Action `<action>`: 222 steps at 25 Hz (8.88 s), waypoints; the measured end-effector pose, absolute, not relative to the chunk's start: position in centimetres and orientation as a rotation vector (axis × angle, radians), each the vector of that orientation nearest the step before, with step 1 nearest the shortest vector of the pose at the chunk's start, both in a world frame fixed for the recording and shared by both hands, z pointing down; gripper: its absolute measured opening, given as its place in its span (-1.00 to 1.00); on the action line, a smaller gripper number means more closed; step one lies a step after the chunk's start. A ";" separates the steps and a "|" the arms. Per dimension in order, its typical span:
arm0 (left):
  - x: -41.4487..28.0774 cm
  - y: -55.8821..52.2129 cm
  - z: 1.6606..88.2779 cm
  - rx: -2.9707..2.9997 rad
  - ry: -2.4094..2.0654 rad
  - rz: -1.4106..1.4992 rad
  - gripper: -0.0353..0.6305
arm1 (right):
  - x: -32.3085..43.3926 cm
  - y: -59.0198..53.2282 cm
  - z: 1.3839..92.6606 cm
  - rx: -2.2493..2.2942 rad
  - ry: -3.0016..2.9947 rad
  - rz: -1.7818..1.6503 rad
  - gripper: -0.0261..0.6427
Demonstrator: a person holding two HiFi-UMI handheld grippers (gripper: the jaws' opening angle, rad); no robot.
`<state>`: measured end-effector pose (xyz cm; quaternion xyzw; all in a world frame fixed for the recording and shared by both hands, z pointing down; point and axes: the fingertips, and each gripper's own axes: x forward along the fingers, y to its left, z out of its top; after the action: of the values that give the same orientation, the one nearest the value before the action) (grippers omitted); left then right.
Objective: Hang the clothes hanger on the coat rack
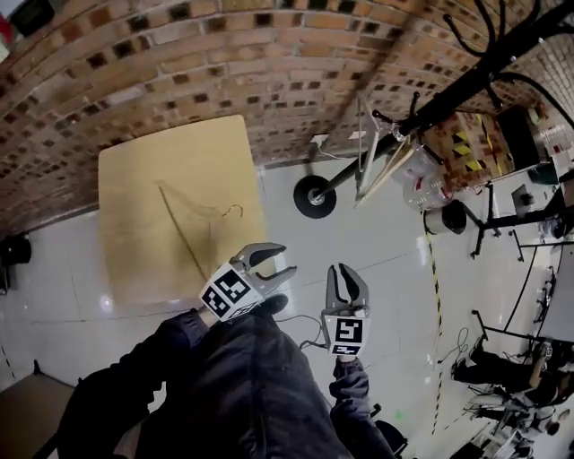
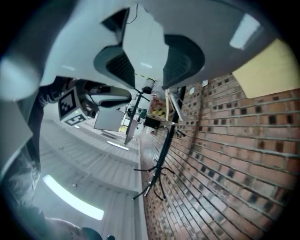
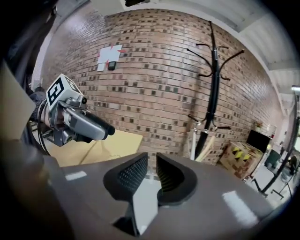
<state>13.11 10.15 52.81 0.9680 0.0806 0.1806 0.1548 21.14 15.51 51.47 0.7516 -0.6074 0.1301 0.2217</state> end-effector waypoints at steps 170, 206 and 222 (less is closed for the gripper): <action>26.8 -6.9 26.7 3.007 0.560 -0.197 -0.89 | 38.1 -9.9 13.5 1.551 -3.084 1.583 -0.61; 30.6 -5.5 29.1 3.027 0.523 -0.014 -0.89 | 49.8 -4.8 25.4 2.012 -2.890 1.414 -0.61; 30.9 -4.5 30.2 3.024 0.550 0.046 -0.89 | 54.8 -2.2 29.2 2.289 -2.397 0.674 -0.51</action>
<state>30.91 -4.53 30.17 0.9832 0.1790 0.0150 0.0339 54.78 -2.20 29.20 0.6719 -0.7035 0.1980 -0.1202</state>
